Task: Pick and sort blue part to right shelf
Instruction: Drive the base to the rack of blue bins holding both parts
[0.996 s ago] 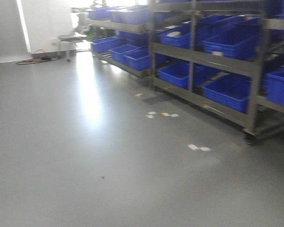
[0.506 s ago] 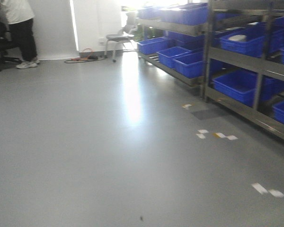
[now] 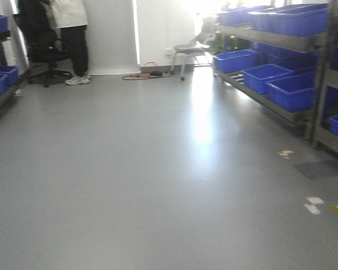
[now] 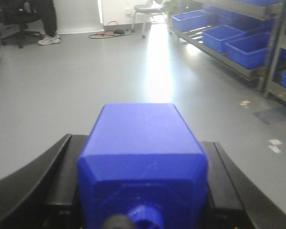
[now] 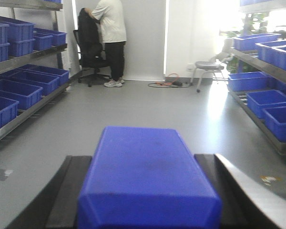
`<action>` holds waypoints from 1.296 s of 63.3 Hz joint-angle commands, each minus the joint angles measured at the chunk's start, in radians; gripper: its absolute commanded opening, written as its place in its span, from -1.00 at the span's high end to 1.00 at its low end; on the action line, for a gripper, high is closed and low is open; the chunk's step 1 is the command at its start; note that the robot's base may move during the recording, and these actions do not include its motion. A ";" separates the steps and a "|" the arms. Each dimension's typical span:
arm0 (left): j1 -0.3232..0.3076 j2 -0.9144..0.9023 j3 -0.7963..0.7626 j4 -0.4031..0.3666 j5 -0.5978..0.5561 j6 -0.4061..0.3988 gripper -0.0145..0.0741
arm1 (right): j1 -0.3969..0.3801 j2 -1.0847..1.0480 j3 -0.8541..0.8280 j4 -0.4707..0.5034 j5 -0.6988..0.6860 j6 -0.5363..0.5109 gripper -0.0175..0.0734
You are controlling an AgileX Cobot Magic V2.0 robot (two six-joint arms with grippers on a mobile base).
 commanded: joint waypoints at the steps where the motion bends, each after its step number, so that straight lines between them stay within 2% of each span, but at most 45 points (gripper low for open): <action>1: 0.001 0.020 -0.029 0.005 -0.091 0.000 -0.08 | -0.008 0.021 -0.030 -0.015 -0.089 -0.004 0.14; 82: -0.001 0.020 -0.029 0.005 -0.091 0.000 -0.08 | -0.008 0.021 -0.030 -0.015 -0.090 -0.004 0.14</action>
